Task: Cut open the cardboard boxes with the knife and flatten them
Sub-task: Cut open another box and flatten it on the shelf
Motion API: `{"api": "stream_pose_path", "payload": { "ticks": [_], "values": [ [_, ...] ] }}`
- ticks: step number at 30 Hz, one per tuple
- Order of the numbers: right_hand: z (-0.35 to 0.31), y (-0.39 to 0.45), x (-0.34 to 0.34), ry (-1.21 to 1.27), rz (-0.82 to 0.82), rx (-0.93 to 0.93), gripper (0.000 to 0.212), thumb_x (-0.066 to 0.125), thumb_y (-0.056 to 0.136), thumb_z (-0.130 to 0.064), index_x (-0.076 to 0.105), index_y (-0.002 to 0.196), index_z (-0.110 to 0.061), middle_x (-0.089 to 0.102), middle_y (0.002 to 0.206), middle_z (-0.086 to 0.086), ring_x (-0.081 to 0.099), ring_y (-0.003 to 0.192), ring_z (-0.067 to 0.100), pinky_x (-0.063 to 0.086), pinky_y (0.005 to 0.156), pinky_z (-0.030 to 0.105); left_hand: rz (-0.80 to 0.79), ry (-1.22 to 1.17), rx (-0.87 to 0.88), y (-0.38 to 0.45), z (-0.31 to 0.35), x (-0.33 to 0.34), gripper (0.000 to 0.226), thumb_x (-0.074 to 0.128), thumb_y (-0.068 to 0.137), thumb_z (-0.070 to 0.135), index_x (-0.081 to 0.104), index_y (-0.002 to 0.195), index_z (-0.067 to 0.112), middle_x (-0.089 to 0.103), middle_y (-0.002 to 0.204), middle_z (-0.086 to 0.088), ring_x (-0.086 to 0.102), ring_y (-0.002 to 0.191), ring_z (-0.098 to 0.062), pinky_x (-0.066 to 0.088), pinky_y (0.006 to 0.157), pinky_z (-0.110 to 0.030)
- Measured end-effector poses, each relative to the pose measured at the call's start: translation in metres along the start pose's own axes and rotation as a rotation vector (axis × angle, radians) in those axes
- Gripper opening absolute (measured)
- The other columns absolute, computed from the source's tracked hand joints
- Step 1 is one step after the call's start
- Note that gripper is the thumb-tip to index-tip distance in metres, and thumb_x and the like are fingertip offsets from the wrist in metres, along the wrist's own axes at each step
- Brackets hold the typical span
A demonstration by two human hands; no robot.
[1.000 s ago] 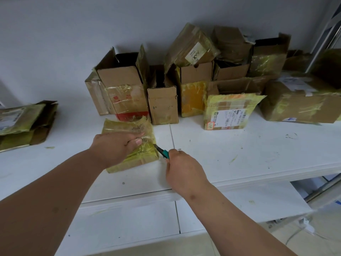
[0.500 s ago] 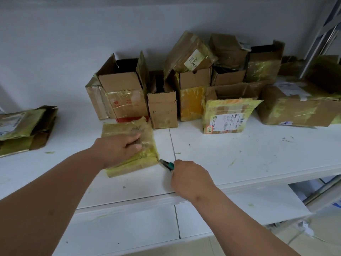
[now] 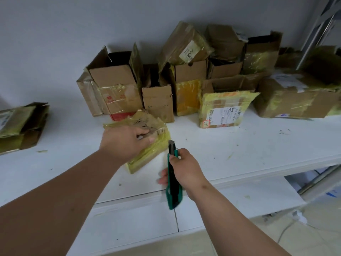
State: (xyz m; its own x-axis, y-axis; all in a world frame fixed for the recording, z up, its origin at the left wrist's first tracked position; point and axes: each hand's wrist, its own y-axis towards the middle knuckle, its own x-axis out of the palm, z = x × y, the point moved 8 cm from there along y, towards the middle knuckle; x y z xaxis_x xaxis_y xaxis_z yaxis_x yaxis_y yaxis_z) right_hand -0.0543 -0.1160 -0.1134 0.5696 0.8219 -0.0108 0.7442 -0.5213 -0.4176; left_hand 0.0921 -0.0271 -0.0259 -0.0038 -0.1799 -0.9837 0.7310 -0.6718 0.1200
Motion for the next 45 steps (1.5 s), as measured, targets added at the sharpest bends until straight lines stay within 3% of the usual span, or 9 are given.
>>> {"api": "stream_pose_path", "payload": {
  "ticks": [2,4,8,14,22,29,33,42,45],
  "values": [
    [0.000,0.002,0.000,0.053,-0.009,0.019,0.013,0.035,0.102,-0.014,0.047,0.106,-0.014,0.072,0.089,0.026,0.072,0.072,0.043,0.059,0.066,0.044,-0.063,0.050,-0.009,0.002,0.001,0.009,0.053,0.037,0.086,0.075,0.054,0.129,0.051,0.058,0.134,0.019,0.049,0.127,-0.013,0.029,0.106,-0.036],
    [-0.001,0.004,-0.001,0.076,0.004,0.013,0.014,0.035,0.101,-0.013,0.048,0.106,-0.013,0.072,0.086,0.026,0.072,0.067,0.041,0.059,0.065,0.044,-0.146,-0.069,-0.022,0.001,-0.007,0.017,0.051,0.038,0.087,0.073,0.049,0.133,0.053,0.050,0.142,0.020,0.038,0.138,-0.013,0.005,0.118,-0.047],
    [-0.005,0.004,0.001,0.095,0.061,-0.051,0.015,0.036,0.097,-0.010,0.050,0.102,-0.013,0.071,0.079,0.024,0.067,0.054,0.034,0.056,0.056,0.039,-0.239,-0.243,0.031,-0.005,-0.012,0.022,0.055,0.035,0.087,0.070,0.040,0.139,0.053,0.035,0.152,0.019,0.022,0.146,-0.012,-0.013,0.116,-0.054],
    [-0.004,-0.001,0.005,0.116,0.101,-0.063,0.016,0.036,0.100,-0.011,0.051,0.106,-0.013,0.065,0.073,0.019,0.061,0.044,0.025,0.047,0.042,0.023,-0.267,-0.215,0.084,-0.003,-0.016,0.030,0.070,0.024,0.078,0.075,0.032,0.144,0.054,0.025,0.155,0.024,0.007,0.149,-0.006,-0.017,0.113,-0.055],
    [-0.005,0.009,0.015,0.171,0.118,-0.048,0.019,0.036,0.100,-0.010,0.055,0.104,-0.008,0.062,0.070,0.017,0.059,0.043,0.027,0.050,0.045,0.028,-0.306,-0.178,0.098,0.000,-0.017,0.034,0.051,0.029,0.095,0.064,0.027,0.145,0.054,0.018,0.154,0.030,0.004,0.148,-0.004,-0.017,0.113,-0.055],
    [-0.003,0.011,0.025,0.223,0.171,-0.057,0.019,0.037,0.099,-0.009,0.055,0.101,-0.007,0.060,0.071,0.016,0.059,0.043,0.024,0.047,0.042,0.024,-0.288,-0.188,0.102,0.000,-0.017,0.036,0.048,0.031,0.097,0.061,0.028,0.144,0.054,0.020,0.153,0.032,0.005,0.148,-0.002,-0.014,0.114,-0.056],
    [-0.005,0.016,0.028,0.187,0.177,-0.062,0.019,0.037,0.097,-0.008,0.056,0.095,-0.006,0.062,0.070,0.017,0.061,0.044,0.027,0.053,0.048,0.032,-0.280,-0.208,0.097,0.001,-0.014,0.036,0.047,0.032,0.098,0.058,0.030,0.144,0.053,0.023,0.153,0.029,0.006,0.148,-0.002,-0.018,0.114,-0.056],
    [-0.001,0.004,0.050,0.219,0.039,-0.044,0.019,0.040,0.098,-0.006,0.056,0.087,-0.007,0.059,0.065,0.016,0.058,0.042,0.027,0.048,0.042,0.027,-0.249,-0.194,0.087,0.003,-0.011,0.035,0.046,0.031,0.099,0.057,0.032,0.144,0.052,0.024,0.154,0.028,0.008,0.148,-0.003,-0.017,0.113,-0.059],
    [0.006,-0.010,0.072,0.193,-0.082,-0.021,0.022,0.037,0.096,-0.004,0.057,0.090,-0.009,0.057,0.061,0.016,0.055,0.041,0.026,0.048,0.044,0.028,-0.255,-0.214,0.081,0.003,-0.010,0.033,0.045,0.031,0.100,0.056,0.032,0.145,0.051,0.024,0.155,0.027,0.008,0.148,-0.003,-0.020,0.112,-0.057]
  ]
}}
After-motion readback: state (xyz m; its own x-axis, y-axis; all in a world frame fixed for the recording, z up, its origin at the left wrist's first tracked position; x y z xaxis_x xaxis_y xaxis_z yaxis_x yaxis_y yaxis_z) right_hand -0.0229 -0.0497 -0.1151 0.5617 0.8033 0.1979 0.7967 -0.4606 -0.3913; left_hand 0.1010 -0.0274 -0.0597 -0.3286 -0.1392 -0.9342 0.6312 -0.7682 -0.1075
